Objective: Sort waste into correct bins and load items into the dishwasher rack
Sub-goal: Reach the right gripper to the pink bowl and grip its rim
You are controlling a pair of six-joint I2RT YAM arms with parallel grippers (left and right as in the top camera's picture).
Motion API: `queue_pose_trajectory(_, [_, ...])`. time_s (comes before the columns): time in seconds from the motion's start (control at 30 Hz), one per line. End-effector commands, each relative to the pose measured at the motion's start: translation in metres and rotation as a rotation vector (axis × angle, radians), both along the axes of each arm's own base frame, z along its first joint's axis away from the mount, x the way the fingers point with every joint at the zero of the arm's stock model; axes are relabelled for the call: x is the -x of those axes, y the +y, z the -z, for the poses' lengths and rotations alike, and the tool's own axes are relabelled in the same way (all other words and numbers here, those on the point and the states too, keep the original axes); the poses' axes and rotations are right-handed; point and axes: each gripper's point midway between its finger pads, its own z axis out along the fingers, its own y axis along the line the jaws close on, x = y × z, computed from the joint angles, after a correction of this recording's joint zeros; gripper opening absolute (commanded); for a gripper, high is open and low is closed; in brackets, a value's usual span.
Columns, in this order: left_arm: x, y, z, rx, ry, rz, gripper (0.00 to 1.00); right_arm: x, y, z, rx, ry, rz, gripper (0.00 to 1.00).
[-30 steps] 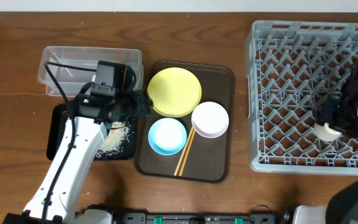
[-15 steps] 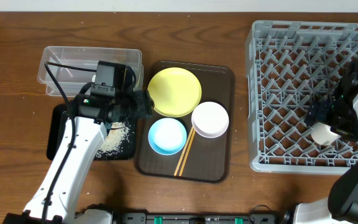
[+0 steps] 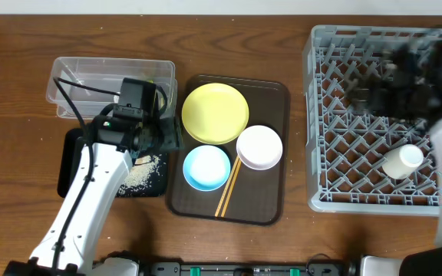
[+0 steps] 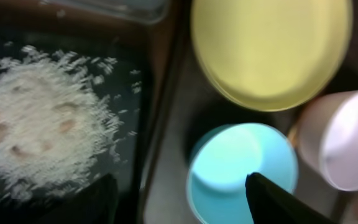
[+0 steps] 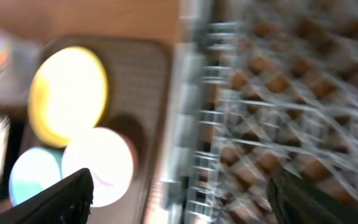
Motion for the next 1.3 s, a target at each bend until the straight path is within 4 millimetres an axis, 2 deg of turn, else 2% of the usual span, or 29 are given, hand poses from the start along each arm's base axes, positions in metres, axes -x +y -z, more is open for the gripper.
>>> queue_pose_trajectory(0.0, [-0.002, 0.013, 0.002, -0.064, 0.007, -0.035, 0.69, 0.001, 0.047, 0.009, 0.011, -0.005, -0.188, 0.86])
queue_pose_trajectory(0.13, [-0.002, 0.013, 0.003, -0.064, 0.010, -0.035, 0.69, 0.007, 0.092, 0.034, 0.068, 0.040, -0.339, 0.85])
queue_pose_trajectory(0.2, [-0.002, 0.013, 0.003, -0.064, 0.010, -0.035, 0.69, 0.010, 0.106, 0.051, 0.124, 0.076, -0.379, 0.83])
queue_pose_trajectory(0.37, [-0.002, 0.012, 0.003, -0.064, 0.010, -0.034, 0.69, 0.018, 0.129, 0.098, 0.254, 0.183, -0.452, 0.80])
queue_pose_trajectory(0.47, [-0.002, 0.013, 0.003, -0.064, 0.010, -0.034, 0.70, 0.025, 0.141, 0.126, 0.273, 0.256, -0.494, 0.71])
queue_pose_trajectory(0.53, [-0.002, 0.012, 0.003, -0.064, 0.010, -0.034, 0.70, 0.027, 0.142, 0.141, 0.290, 0.298, -0.486, 0.66])
queue_pose_trajectory(0.7, [-0.002, 0.013, 0.003, -0.064, 0.011, -0.034, 0.70, 0.025, 0.131, 0.175, 0.364, 0.387, -0.413, 0.61])
queue_pose_trajectory(0.77, [-0.002, 0.012, 0.003, -0.064, 0.010, -0.034, 0.70, 0.026, 0.131, 0.185, 0.366, 0.410, -0.416, 0.55])
queue_pose_trajectory(0.97, [-0.002, 0.012, 0.003, -0.064, 0.010, -0.034, 0.70, 0.023, 0.134, 0.190, 0.364, 0.401, -0.418, 0.20])
queue_pose_trajectory(1.07, [-0.002, 0.012, 0.003, -0.064, 0.010, -0.034, 0.70, 0.022, 0.134, 0.188, 0.367, 0.396, -0.416, 0.13])
queue_pose_trajectory(1.13, [-0.002, 0.012, 0.003, -0.064, 0.010, -0.034, 0.70, 0.020, 0.132, 0.185, 0.364, 0.392, -0.409, 0.03])
queue_pose_trajectory(1.27, [-0.002, 0.012, 0.003, -0.064, 0.010, -0.034, 0.70, 0.011, 0.126, 0.166, 0.352, 0.356, -0.383, 0.01])
